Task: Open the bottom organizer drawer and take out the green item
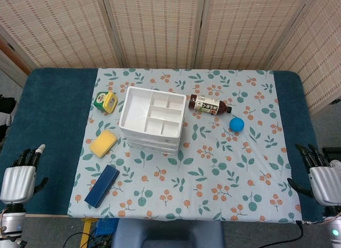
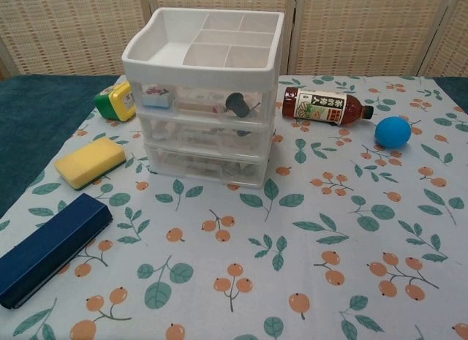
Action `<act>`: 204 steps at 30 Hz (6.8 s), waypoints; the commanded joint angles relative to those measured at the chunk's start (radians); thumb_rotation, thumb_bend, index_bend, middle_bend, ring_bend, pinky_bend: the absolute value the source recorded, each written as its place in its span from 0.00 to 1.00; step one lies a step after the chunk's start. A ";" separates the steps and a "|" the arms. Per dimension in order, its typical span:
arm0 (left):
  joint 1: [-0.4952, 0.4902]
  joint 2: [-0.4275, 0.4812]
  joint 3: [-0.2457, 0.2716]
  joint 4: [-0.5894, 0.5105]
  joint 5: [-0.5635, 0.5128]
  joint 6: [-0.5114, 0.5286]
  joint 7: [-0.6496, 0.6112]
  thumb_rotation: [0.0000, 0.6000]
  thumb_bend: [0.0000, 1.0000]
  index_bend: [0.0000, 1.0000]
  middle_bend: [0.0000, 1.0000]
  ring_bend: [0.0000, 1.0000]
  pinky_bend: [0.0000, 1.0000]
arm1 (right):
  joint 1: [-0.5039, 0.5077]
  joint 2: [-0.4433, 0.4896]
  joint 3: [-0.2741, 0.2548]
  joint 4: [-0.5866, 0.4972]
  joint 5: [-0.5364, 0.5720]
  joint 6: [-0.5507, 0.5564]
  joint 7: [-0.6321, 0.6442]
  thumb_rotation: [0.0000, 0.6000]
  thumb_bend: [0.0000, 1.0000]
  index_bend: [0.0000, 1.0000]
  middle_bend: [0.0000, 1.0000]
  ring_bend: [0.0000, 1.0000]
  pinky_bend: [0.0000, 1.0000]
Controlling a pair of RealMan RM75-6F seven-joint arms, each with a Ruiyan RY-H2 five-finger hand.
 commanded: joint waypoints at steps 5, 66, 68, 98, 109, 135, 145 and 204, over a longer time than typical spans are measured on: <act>0.014 0.001 -0.007 -0.004 0.005 -0.025 0.003 1.00 0.19 0.12 0.21 0.15 0.39 | -0.003 -0.001 -0.005 -0.009 -0.008 0.008 -0.009 1.00 0.23 0.02 0.11 0.07 0.15; -0.341 -0.575 -0.289 0.121 -0.302 -0.693 -0.863 1.00 0.25 0.14 0.98 1.00 1.00 | -0.019 0.037 0.026 -0.046 -0.008 0.085 -0.018 1.00 0.23 0.02 0.11 0.07 0.15; -0.338 -0.593 -0.304 0.127 -0.316 -0.689 -0.882 1.00 0.25 0.14 0.98 1.00 1.00 | -0.019 0.035 0.026 -0.044 -0.006 0.084 -0.015 1.00 0.23 0.02 0.11 0.07 0.15; -0.321 -0.691 -0.404 0.178 -0.404 -0.754 -1.022 1.00 0.25 0.19 0.98 1.00 1.00 | -0.039 0.037 0.023 -0.036 0.012 0.092 -0.006 1.00 0.23 0.02 0.11 0.07 0.15; -0.324 -0.690 -0.439 0.184 -0.437 -0.798 -1.057 1.00 0.25 0.23 0.98 1.00 1.00 | -0.040 0.036 0.025 -0.034 0.019 0.086 -0.004 1.00 0.23 0.02 0.11 0.07 0.15; -0.328 -0.681 -0.463 0.201 -0.458 -0.857 -1.089 1.00 0.26 0.29 0.98 1.00 1.00 | -0.043 0.033 0.027 -0.026 0.028 0.080 0.002 1.00 0.23 0.02 0.11 0.07 0.15; -0.298 -0.667 -0.439 0.178 -0.433 -0.858 -1.109 1.00 0.26 0.30 0.98 1.00 1.00 | -0.043 0.031 0.026 -0.031 0.022 0.079 -0.005 1.00 0.23 0.02 0.11 0.07 0.15; -0.339 -0.310 -0.257 -0.033 -0.167 -0.660 -0.491 1.00 0.26 0.15 0.94 1.00 1.00 | -0.045 0.049 0.041 -0.042 0.001 0.123 -0.018 1.00 0.23 0.02 0.11 0.07 0.15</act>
